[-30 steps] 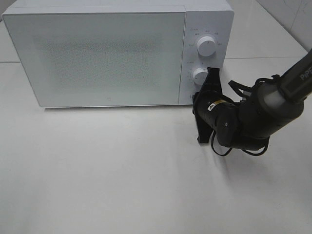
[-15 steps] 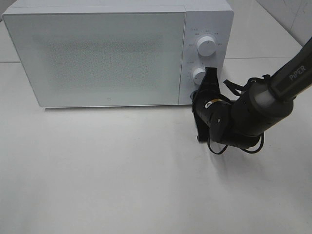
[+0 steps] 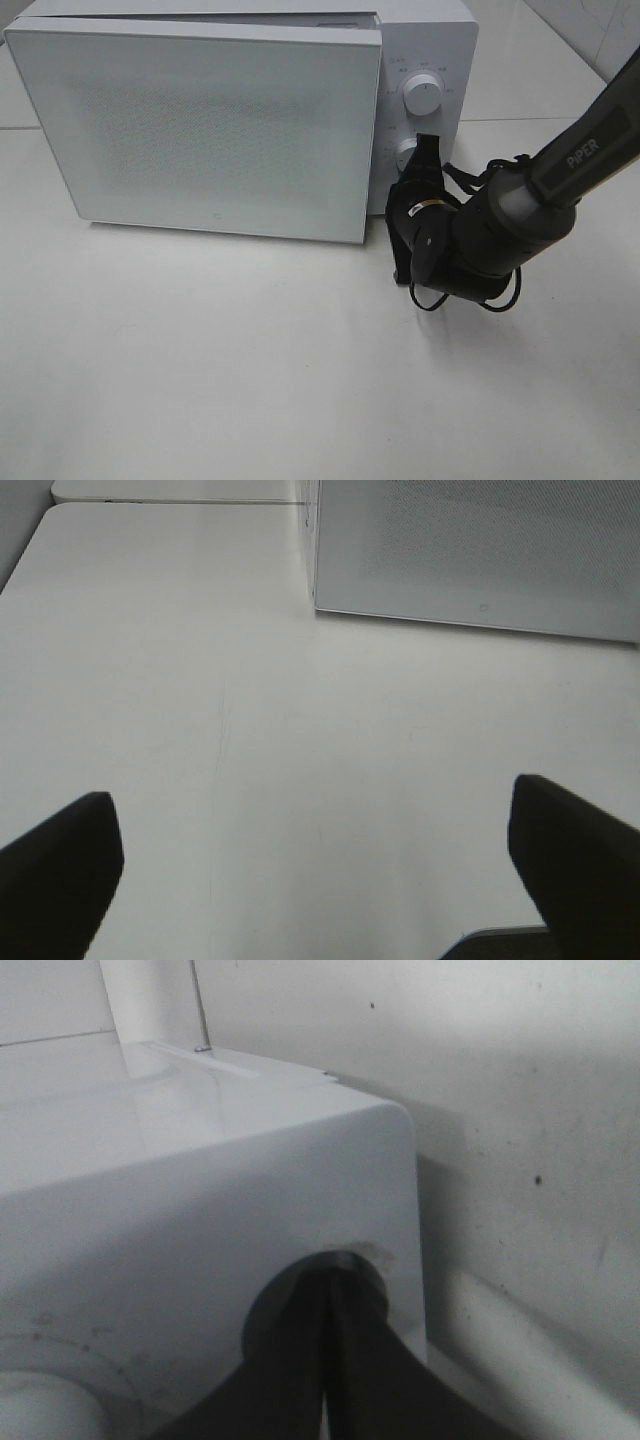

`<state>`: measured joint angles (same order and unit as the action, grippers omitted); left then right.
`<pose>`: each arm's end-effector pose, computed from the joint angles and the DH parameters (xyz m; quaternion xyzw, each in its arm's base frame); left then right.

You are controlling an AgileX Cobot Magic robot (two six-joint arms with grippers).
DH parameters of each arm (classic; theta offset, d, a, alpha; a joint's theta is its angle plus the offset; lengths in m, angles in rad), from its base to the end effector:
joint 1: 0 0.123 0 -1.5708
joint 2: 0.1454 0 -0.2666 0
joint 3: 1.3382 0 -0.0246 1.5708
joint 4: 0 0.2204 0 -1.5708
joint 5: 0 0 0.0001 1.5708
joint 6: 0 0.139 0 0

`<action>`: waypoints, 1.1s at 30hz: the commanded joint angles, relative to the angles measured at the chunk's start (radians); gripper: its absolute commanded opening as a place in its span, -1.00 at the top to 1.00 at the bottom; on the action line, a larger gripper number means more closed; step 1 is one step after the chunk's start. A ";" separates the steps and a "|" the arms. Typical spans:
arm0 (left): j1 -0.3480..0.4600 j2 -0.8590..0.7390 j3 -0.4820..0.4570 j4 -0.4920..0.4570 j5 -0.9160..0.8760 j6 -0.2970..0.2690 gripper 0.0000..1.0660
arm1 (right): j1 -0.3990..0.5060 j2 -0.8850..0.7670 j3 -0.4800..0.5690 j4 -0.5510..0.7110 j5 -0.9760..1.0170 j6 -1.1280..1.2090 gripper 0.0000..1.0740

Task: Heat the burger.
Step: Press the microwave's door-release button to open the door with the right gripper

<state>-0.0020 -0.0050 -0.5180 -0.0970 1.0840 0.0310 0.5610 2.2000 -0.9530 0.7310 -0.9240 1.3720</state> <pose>0.0258 -0.0120 0.2437 0.0171 0.8521 -0.0408 0.5214 0.3834 0.1535 0.0774 0.6070 0.5376 0.4242 0.4031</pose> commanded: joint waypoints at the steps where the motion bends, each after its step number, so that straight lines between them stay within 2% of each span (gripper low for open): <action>1: 0.003 -0.007 0.002 0.000 -0.014 -0.002 -0.88 | -0.025 0.019 -0.121 -0.088 -0.177 -0.002 1.00; 14: 0.003 -0.007 0.002 0.000 -0.014 -0.002 -0.88 | -0.022 0.011 -0.116 -0.087 -0.089 -0.018 1.00; 33: 0.003 -0.007 0.002 0.000 -0.014 -0.002 -0.88 | 0.001 -0.121 0.046 -0.113 0.112 -0.003 1.00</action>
<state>-0.0020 -0.0050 -0.5180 -0.0970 1.0840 0.0310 0.5520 2.1070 -0.8980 0.6840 -0.7930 1.3660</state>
